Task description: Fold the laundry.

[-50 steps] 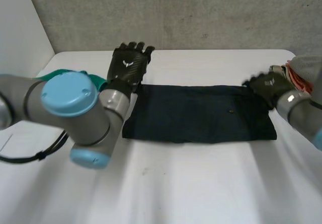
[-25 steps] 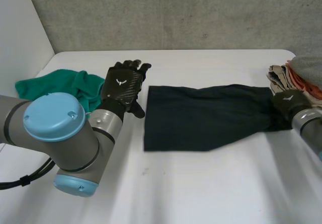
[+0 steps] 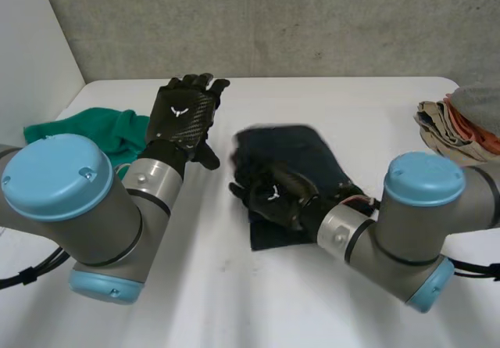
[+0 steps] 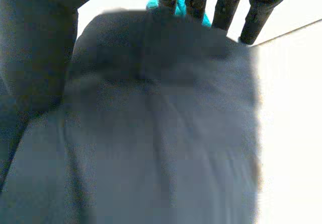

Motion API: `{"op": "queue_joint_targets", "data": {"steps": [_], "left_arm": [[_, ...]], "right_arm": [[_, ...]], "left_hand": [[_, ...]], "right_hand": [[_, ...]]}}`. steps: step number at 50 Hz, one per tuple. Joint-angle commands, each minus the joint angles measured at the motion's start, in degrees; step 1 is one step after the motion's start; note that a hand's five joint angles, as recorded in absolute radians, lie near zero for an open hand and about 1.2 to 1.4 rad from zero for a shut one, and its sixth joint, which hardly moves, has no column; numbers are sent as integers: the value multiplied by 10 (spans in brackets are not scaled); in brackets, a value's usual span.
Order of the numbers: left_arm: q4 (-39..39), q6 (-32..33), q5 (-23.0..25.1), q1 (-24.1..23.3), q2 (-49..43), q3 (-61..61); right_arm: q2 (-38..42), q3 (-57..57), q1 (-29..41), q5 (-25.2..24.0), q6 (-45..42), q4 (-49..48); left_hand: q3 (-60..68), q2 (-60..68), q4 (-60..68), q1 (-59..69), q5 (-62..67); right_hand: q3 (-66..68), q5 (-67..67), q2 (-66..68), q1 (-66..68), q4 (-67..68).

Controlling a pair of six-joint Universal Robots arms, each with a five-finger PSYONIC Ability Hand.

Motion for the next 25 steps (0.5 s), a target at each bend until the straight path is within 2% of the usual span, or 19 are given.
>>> {"op": "queue_joint_targets", "data": {"steps": [1,2,5,6,10,15,25], "left_arm": [[0,1,-2,-6,-3,41],[0,1,-2,-9,-6,48],[-2,2,-3,-21,-15,77],[-3,2,-3,-23,-19,85],[-11,2,-2,-45,-51,130],[-54,2,-2,-74,-92,186],[-176,2,-6,-103,-217,332]], "right_arm": [[-70,-3,-26,39,97,11],[-96,3,-39,43,170,11],[-116,0,-55,49,287,13],[-120,-6,-64,52,359,17],[-141,-24,-106,61,485,53],[-126,-87,-140,56,489,146],[52,-334,-142,64,489,372]], "left_hand": [[-21,-17,-16,-8,-26],[-21,-17,-16,-8,-26],[-21,-17,-16,-8,-26],[-21,-17,-16,-8,-26],[-21,-17,-16,-8,-26],[-21,-17,-16,-8,-26],[-14,-10,-9,-1,-19]], "right_hand": [[-39,-37,-36,-35,-39],[-39,-37,-36,-35,-39],[-39,-37,-36,-35,-39],[-39,-37,-36,-35,-39],[-39,-37,-36,-35,-39],[-39,-37,-36,-35,-39],[-39,-37,-36,-35,-39]]}}
